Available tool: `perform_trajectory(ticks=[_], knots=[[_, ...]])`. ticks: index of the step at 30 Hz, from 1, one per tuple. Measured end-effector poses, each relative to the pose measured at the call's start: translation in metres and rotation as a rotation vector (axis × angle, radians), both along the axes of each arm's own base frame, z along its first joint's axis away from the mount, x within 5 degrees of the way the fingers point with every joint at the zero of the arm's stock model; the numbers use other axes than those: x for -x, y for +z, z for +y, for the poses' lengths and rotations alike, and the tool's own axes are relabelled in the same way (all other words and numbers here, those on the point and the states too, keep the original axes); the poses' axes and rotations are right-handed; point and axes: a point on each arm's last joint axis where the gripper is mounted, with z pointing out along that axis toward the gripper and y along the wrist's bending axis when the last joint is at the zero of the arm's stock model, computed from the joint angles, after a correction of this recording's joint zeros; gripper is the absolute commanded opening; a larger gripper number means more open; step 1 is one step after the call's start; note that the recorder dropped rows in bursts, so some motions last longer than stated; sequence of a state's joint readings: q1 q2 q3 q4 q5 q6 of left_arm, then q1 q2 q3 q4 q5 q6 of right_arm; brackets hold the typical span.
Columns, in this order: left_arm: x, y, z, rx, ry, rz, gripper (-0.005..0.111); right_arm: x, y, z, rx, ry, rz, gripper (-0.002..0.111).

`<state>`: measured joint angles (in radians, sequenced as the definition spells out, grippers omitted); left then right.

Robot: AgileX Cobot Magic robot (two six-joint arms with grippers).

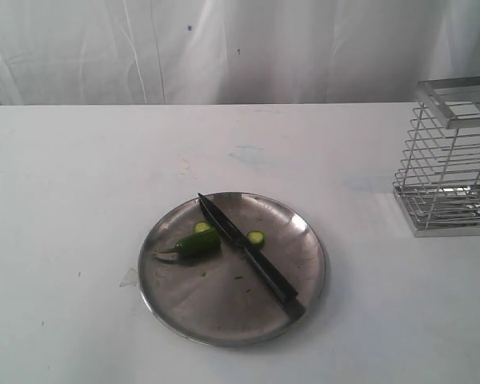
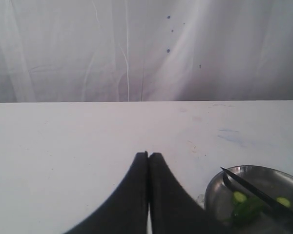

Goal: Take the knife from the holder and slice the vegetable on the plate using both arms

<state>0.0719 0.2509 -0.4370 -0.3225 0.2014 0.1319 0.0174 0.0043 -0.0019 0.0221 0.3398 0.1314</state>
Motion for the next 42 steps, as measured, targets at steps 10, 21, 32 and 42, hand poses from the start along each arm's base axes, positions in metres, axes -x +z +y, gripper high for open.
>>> perform_trajectory(ticks=[10, 21, 32, 42], knots=[[0.002, -0.002, -0.007, -0.002, -0.114, -0.001, 0.000, 0.000, 0.000, 0.000, -0.002, 0.000, 0.002, 0.000], [0.004, -0.028, 0.003, -0.210, -0.025, -0.016, 0.000, 0.000, 0.000, 0.000, -0.002, 0.000, 0.002, 0.000], [0.001, -0.104, 0.010, 0.060, 0.107, -0.062, 0.000, 0.000, 0.000, 0.000, -0.002, 0.000, 0.002, 0.000], [0.010, -0.129, 0.011, -0.115, 0.107, 0.164, 0.000, 0.000, 0.000, 0.000, -0.002, 0.000, 0.003, 0.000]])
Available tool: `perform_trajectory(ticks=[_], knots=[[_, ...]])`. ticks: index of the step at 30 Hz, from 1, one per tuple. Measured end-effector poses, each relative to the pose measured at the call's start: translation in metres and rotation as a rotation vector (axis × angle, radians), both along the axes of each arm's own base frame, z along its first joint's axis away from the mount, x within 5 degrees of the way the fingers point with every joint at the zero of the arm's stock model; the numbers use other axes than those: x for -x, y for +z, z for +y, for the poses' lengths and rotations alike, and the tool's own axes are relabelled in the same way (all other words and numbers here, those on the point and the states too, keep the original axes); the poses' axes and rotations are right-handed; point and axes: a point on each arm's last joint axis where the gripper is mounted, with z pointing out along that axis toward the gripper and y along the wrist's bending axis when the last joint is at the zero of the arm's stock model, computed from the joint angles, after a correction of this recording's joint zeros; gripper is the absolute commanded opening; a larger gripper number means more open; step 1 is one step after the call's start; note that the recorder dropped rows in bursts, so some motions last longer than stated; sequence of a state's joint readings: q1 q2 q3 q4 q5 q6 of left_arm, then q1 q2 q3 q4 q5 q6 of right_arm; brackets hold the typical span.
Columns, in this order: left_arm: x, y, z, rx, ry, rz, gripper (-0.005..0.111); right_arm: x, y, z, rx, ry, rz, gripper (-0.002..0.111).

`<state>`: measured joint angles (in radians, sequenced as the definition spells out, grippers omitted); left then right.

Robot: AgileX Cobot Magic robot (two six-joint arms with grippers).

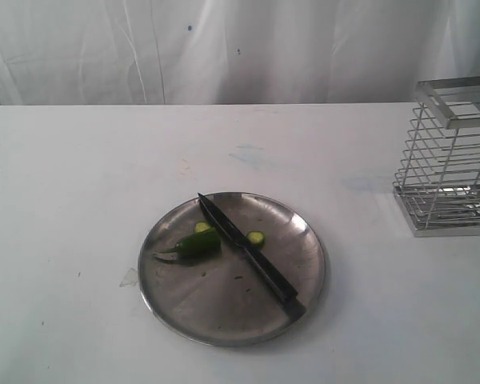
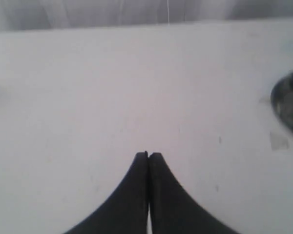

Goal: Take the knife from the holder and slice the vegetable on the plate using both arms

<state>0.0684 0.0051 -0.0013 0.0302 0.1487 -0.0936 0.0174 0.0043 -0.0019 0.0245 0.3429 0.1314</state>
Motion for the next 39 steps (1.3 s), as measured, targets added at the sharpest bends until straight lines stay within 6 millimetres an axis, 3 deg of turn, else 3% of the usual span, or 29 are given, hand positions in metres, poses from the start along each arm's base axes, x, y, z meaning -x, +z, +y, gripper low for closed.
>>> perform_trajectory(ticks=[4, 10, 39], knots=[[0.0044, -0.0121, 0.0008, -0.095, -0.025, 0.144, 0.000, 0.0000, 0.0000, 0.0000, 0.000, 0.000, 0.000, 0.000], [0.0046, -0.0126, 0.0009, -0.010, 0.007, 0.145, 0.000, 0.0000, 0.0000, 0.0000, 0.000, 0.000, 0.000, 0.000], [0.0040, -0.0114, 0.0010, -0.008, 0.008, 0.130, 0.000, 0.0000, 0.0000, 0.0001, -0.002, 0.000, 0.000, 0.000]])
